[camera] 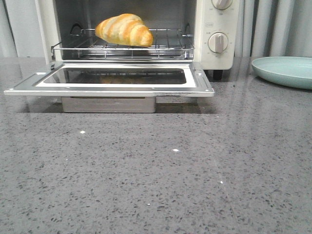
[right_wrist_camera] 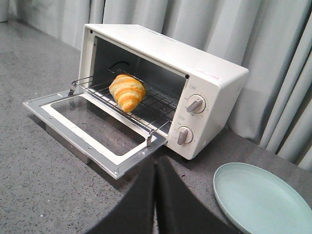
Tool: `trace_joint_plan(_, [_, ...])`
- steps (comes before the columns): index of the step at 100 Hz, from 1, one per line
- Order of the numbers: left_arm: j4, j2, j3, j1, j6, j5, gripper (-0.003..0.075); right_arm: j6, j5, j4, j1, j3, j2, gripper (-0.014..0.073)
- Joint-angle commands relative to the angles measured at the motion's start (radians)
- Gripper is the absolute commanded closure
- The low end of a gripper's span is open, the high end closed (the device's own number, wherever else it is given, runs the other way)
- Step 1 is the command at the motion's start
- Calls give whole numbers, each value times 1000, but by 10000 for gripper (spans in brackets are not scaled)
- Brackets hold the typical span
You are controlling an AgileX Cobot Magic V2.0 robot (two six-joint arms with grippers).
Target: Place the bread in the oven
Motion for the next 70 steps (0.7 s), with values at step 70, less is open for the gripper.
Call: trace_joint_plan(70, [-42, -56, 50, 56, 6, 161, 741, 2, -67, -18, -4, -23, 14, 641])
